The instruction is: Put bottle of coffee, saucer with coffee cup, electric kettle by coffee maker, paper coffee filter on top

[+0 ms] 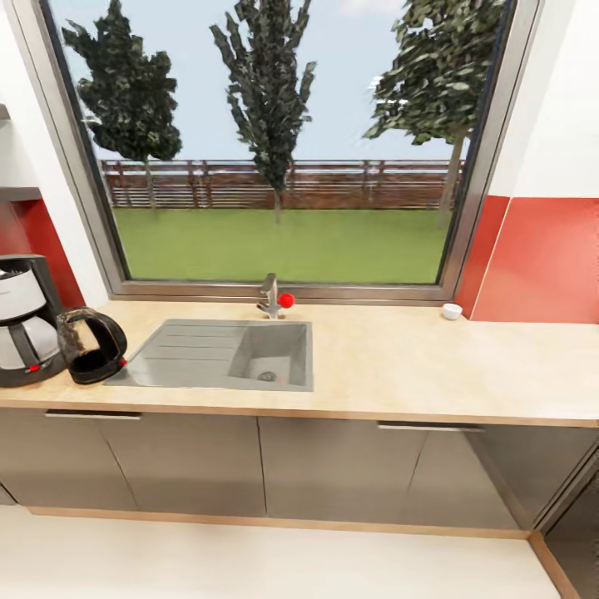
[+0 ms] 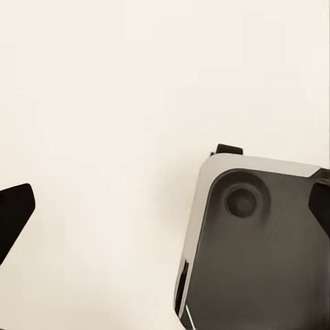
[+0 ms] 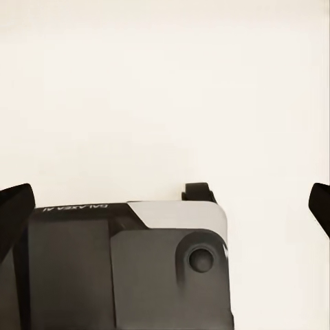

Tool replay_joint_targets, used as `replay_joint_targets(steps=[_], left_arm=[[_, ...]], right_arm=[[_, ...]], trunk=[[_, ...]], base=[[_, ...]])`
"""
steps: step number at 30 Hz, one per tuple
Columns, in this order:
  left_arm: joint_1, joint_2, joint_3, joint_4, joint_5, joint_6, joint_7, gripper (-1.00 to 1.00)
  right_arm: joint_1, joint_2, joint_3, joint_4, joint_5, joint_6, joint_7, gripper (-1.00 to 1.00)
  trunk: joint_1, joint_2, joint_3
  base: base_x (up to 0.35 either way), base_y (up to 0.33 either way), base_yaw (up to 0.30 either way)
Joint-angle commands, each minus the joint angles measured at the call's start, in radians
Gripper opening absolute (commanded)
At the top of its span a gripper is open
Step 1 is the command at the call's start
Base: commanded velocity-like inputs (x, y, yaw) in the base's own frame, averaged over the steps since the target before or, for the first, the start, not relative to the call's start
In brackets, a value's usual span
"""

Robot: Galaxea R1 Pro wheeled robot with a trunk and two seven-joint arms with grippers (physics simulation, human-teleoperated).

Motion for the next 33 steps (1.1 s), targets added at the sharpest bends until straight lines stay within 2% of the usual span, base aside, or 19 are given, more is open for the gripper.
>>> replay_joint_targets(steps=[1, 23, 33], left_arm=[[-0.001, 0.000, 0.005, 0.001, -0.010, -0.004, 0.003, 1.00], [-0.001, 0.000, 0.006, 0.001, -0.010, -0.004, 0.005, 1.00], [-0.001, 0.000, 0.008, 0.001, -0.009, -0.004, 0.006, 1.00]], right_arm=[[0.001, 0.000, 0.009, -0.002, -0.008, 0.006, -0.004, 1.00], [0.004, 0.000, 0.007, -0.005, -0.011, 0.007, -0.004, 1.00], [0.004, 0.000, 0.007, -0.005, -0.012, 0.006, -0.007, 1.00]], trunk=[[0.001, -0.002, -0.002], [0.001, -0.002, -0.002], [0.001, -0.002, -0.002]], base=[[0.000, -0.299, 0.000], [-0.004, -0.279, -0.003], [-0.016, -0.198, -0.147]])
